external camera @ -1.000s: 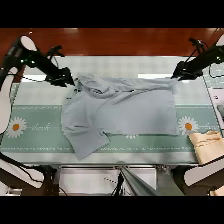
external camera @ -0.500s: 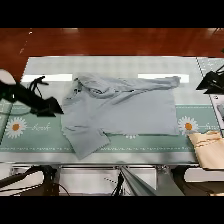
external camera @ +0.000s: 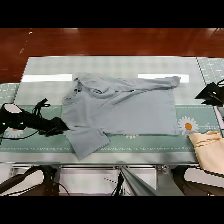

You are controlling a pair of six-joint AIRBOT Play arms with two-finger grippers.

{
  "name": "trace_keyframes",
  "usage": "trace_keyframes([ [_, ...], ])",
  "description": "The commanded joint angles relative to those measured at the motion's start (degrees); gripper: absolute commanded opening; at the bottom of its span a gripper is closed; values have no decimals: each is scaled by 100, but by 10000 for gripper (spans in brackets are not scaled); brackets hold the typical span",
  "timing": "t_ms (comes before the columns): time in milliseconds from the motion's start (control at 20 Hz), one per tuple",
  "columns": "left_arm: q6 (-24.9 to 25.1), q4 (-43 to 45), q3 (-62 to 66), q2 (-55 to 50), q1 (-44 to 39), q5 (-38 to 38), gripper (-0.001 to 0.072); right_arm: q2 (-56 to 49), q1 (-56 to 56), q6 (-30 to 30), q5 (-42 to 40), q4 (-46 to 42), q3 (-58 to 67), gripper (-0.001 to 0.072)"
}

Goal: Fold the shirts.

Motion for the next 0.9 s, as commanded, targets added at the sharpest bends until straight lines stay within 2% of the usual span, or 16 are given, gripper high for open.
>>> trace_keyframes([
  [0,413,-623,-114,-308,-118,769,546,59,-15,-9,111,116,-59,510],
  [100,468,-815,-114,-581,-363,944,520,133,-15,13,122,111,-59,510],
  [150,466,-809,-114,-726,-494,1003,418,177,-15,13,120,101,-59,510],
  [200,468,-809,-111,-839,-568,1010,222,212,-15,11,133,44,-61,510],
  [250,468,-807,-114,-901,-581,1008,84,212,-15,-24,210,-76,-63,510],
  [300,472,-804,-114,-898,-562,1005,31,212,-22,-31,229,-264,-157,510],
  [450,531,-807,-111,-896,-507,911,32,212,-20,-74,245,-330,-946,518],
  [500,531,-804,-111,-896,-507,907,31,212,-20,-201,247,-166,-1281,562],
  [700,533,-807,-109,-896,-507,890,32,212,-20,-424,-87,-57,-2411,563],
  [750,533,-807,-109,-896,-507,890,32,212,-17,-420,-269,-20,-2594,559],
  [800,535,-807,-109,-896,-507,890,32,212,-15,-387,-522,118,-2758,507],
  [850,533,-807,-109,-896,-507,890,32,229,-13,-352,-787,339,-2916,485],
])
